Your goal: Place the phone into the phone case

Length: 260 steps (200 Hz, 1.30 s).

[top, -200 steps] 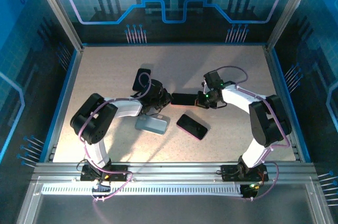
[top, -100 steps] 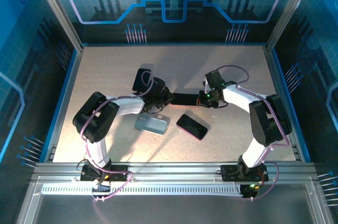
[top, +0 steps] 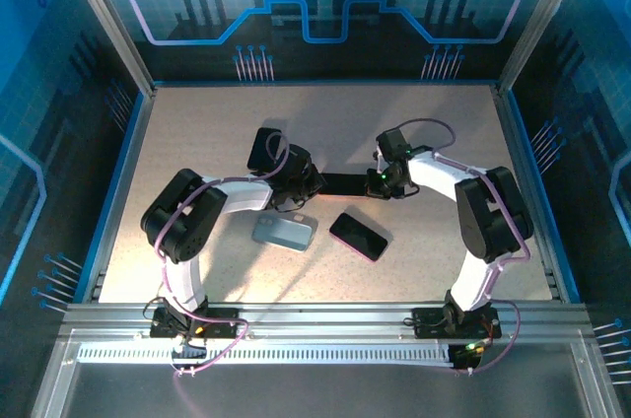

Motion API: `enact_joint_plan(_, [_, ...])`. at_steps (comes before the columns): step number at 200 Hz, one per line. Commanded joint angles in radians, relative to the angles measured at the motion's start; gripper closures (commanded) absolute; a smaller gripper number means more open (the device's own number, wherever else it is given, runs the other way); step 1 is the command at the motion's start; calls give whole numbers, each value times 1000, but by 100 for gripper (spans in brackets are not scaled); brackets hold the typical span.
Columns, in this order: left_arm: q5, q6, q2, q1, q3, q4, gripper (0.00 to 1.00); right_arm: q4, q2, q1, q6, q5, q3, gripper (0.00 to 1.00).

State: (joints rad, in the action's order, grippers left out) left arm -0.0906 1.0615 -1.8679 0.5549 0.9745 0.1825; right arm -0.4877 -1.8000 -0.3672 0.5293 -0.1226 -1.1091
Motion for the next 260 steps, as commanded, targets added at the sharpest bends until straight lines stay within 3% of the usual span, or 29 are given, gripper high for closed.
enact_joint_plan(1, [12,-38,-23,3,26,-34,100,-36,-83,-46,-29,58,-13,100])
enact_joint_plan(59, [10,-42,-39,-9,-7,-31,100,-105,-169,-123,-44,122,-37,100])
enact_joint_plan(146, [6,-22,-28,-44,-75,10,100,-72,-302,-188,-3,47,6,100])
enact_joint_plan(190, [9,-36,-14,-47,-81,4,100,-81,-170,-159,11,38,10,100])
enact_joint_plan(230, [24,-55,-4,-46,-82,-22,100,-151,11,-85,-19,64,-76,100])
enact_joint_plan(260, [35,-57,-2,-46,-84,-26,100,-167,51,-43,-41,58,-142,100])
